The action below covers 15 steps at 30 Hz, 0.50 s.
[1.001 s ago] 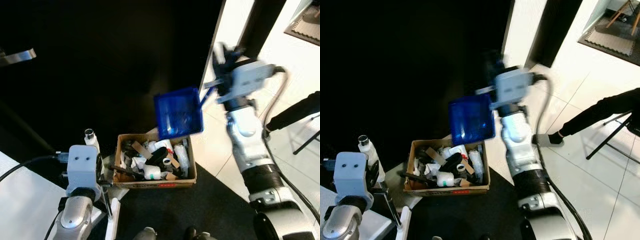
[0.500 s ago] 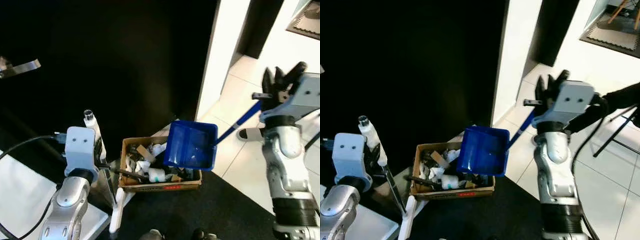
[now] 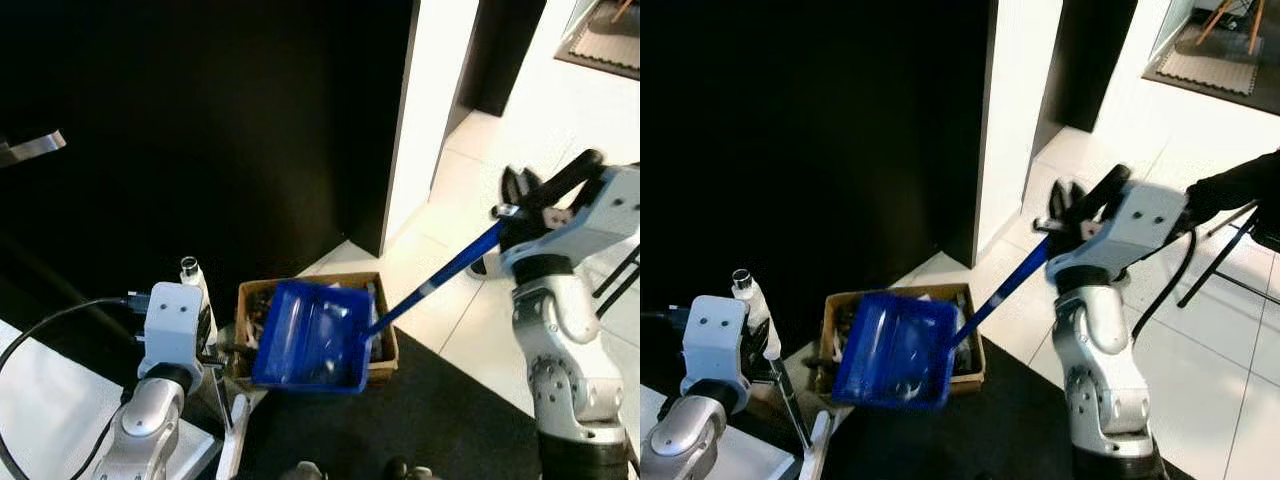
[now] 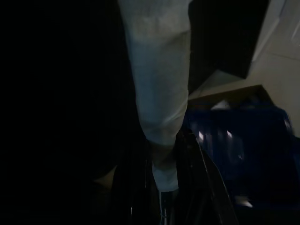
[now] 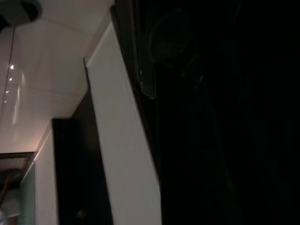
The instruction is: Sweep floor
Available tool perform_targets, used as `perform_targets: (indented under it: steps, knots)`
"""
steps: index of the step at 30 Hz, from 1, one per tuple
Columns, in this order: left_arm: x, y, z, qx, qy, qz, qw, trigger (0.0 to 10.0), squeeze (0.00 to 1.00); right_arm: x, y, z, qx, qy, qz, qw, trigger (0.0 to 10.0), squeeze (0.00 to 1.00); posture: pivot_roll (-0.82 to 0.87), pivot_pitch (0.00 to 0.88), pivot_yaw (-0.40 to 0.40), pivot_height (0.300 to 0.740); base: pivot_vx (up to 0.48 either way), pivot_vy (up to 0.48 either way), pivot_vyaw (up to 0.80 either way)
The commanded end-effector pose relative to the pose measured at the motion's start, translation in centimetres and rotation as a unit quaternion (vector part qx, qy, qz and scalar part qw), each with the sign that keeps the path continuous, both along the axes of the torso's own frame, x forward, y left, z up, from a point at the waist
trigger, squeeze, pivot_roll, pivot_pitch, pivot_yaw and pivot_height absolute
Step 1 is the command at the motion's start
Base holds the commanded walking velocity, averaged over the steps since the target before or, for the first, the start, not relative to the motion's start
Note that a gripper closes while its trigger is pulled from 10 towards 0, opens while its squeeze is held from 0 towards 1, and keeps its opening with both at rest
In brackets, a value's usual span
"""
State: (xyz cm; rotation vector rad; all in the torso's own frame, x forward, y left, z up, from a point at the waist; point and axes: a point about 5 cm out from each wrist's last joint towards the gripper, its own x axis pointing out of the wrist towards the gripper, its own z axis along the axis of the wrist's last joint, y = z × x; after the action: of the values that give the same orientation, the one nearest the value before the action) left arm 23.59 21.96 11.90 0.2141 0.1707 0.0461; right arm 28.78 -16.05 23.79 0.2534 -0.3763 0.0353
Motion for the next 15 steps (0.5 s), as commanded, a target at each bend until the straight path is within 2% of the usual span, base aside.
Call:
perform_targets:
  steps: [1,4,11,15]
  knots:
    - [-0.5,1.2,-0.4,0.024,0.004,0.025,0.999,10.0,0.00,-1.2,0.4,0.7,-0.015,-0.016,0.008,1.000,10.0,0.00,0.08,0.168,0.075,0.740,0.000,0.000,0.00]
    - [-0.7,1.6,-0.8,0.031,0.007,0.031,0.999,10.0,0.00,-2.3,1.0,-0.1,-0.020,0.006,0.020,1.000,10.0,0.00,0.07,0.171,0.073,0.740,0.000,0.000,0.00]
    - [-0.9,1.8,-1.2,0.036,0.011,0.033,0.999,10.0,0.00,-3.2,1.5,-0.6,-0.028,0.024,0.032,0.999,10.0,0.00,0.07,0.173,0.072,0.740,0.000,0.000,0.00]
    - [-1.0,1.8,-1.5,0.038,0.013,0.031,0.999,10.0,0.00,-3.8,1.9,-2.4,-0.041,0.050,0.030,0.997,10.0,0.00,0.07,0.173,0.075,0.740,0.000,0.000,0.00]
